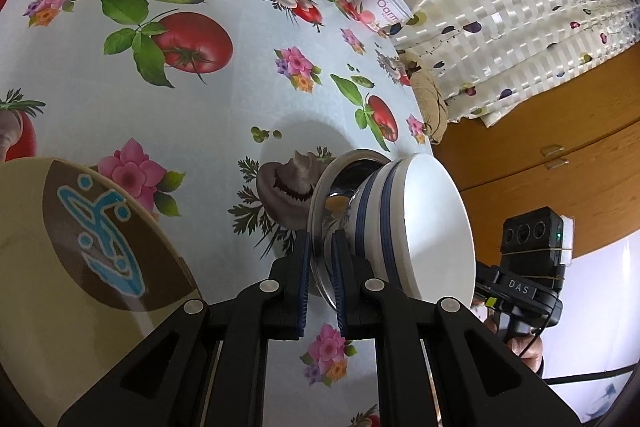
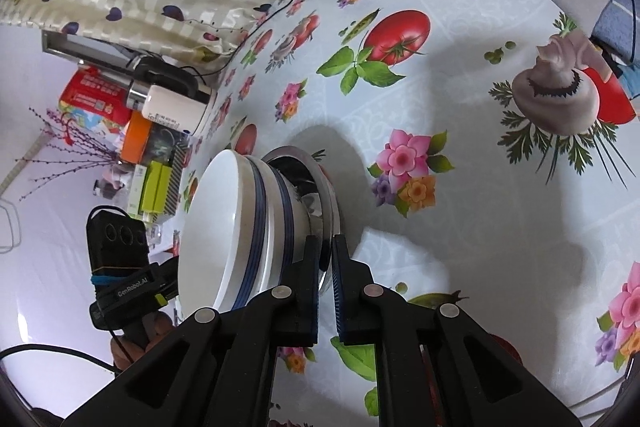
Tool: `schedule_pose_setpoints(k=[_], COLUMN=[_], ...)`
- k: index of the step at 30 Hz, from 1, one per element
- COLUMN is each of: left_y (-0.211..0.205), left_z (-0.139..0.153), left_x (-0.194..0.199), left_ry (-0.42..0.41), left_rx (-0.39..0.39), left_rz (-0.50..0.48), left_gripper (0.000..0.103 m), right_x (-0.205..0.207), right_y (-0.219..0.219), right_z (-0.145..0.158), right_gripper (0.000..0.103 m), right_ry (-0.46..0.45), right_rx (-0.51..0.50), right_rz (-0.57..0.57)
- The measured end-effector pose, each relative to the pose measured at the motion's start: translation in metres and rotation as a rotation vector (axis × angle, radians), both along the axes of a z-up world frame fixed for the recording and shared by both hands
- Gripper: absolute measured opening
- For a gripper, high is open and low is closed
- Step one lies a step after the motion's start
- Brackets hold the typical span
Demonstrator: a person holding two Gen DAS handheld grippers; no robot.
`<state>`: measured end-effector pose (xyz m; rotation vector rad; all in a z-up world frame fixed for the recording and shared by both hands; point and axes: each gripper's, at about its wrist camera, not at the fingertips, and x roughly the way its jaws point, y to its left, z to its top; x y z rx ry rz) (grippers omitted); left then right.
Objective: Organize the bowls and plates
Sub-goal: 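Lift the bowl stack with both tools and carry it toward the beige plates, then lower the bowl stack onto the beige plate stack with both tools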
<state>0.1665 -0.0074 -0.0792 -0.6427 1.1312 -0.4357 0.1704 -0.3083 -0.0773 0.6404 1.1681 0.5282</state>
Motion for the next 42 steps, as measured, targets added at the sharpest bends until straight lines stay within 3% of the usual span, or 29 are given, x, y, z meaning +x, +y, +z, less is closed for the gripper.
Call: schedule_pose_setpoints(k=[14, 18, 28, 36, 42], left_y=[-0.002, 0.001, 0.0, 0.0, 0.0], left_z=[0.009, 0.003, -0.002, 0.0, 0.0], left_x=[-0.004, -0.001, -0.003, -0.004, -0.005], left_ry=[-0.038, -0.026, -0.021, -0.034, -0.042], left_rx=[0.082, 0.068, 0.058, 0.074, 0.082], left_rz=[-0.007, 0.005, 0.005, -0.007, -0.009], left_gripper=[0.011, 0.01, 0.01, 0.009, 0.008], right_x=[-0.003, 0.003, -0.005, -0.002, -0.001], right_y=[0.012, 0.015, 0.01, 0.026, 0.029], right_z=[0.004, 0.002, -0.004, 0.005, 0.005], right_gripper=[0.007, 0.01, 0.01, 0.011, 0.01], right_ry=[0.021, 0.018, 0.041, 0.023, 0.003], right_rx=[-0.059, -0.08, -0.009, -0.13, -0.149], right_rz=[0.015, 0.029, 0.012, -0.023, -0.021])
